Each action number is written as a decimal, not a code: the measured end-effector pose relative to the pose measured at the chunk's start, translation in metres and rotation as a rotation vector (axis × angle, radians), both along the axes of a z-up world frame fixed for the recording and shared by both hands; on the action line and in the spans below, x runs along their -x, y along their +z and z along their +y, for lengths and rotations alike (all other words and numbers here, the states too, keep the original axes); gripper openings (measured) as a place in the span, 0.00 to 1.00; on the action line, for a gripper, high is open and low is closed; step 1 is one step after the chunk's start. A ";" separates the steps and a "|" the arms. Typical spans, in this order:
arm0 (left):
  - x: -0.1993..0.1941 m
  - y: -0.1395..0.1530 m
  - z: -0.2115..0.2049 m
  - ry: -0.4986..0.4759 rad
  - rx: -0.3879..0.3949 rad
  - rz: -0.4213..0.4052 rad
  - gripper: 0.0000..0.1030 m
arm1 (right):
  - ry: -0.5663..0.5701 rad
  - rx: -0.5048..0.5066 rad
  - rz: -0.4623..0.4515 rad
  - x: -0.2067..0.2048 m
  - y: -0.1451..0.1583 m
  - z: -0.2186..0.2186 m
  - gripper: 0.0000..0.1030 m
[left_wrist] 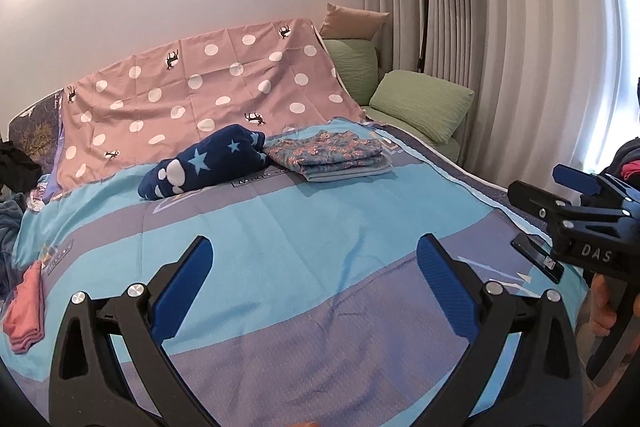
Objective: Fold small clothes
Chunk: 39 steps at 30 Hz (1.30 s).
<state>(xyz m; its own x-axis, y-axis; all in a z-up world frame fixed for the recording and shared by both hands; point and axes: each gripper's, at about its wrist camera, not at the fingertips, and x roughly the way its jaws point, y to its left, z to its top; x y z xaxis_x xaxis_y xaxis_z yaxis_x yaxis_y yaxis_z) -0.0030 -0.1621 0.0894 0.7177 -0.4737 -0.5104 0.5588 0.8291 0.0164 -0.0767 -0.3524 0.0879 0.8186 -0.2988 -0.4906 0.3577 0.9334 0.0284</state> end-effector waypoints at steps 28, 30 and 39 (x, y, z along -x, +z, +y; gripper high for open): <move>0.000 -0.008 0.003 0.013 -0.014 0.032 0.99 | 0.006 0.008 0.013 -0.007 -0.003 0.003 0.94; 0.001 -0.008 0.003 0.012 -0.017 0.032 0.99 | 0.006 0.008 0.013 -0.008 -0.003 0.002 0.94; 0.002 -0.010 0.005 0.016 -0.028 0.026 0.99 | 0.011 0.009 0.015 -0.008 -0.004 0.006 0.94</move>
